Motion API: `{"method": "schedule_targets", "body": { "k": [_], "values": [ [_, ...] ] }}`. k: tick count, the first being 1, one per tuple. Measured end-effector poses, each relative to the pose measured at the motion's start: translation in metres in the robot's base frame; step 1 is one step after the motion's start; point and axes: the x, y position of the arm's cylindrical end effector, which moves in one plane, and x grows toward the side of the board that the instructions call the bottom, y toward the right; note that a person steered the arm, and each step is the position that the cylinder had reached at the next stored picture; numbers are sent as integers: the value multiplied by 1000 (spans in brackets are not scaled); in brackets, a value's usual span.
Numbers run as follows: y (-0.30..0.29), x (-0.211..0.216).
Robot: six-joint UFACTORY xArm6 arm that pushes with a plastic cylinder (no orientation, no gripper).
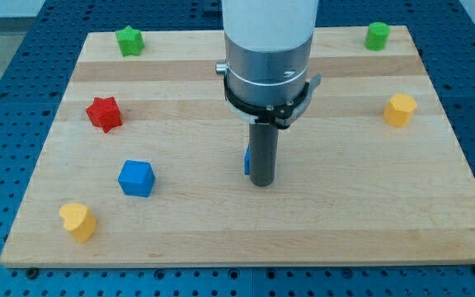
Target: Slide the blue cube to the bottom center
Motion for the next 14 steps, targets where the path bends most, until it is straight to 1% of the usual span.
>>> {"method": "schedule_targets", "body": {
  "k": [2,3,4,5,6,7,9,10,11,12,14],
  "values": [
    [-70,0],
    [-95,-7],
    [-103,-25],
    [-132,-38],
    [-177,-43],
    [-213,-40],
    [-214,-11],
    [-187,-7],
    [-147,-7],
    [-109,4],
    [-101,53]
  ]
}}
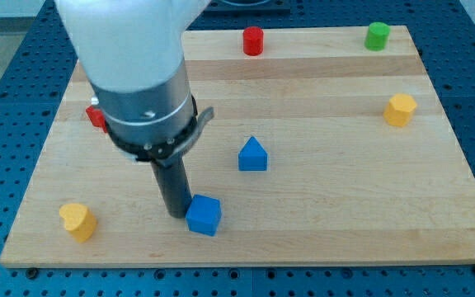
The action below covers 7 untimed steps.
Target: Slide the blue cube to the bottom center
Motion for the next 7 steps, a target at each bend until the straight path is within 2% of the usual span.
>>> {"method": "schedule_targets", "body": {
  "k": [2,5,7],
  "values": [
    [13,15],
    [82,15],
    [78,15]
  ]
}}
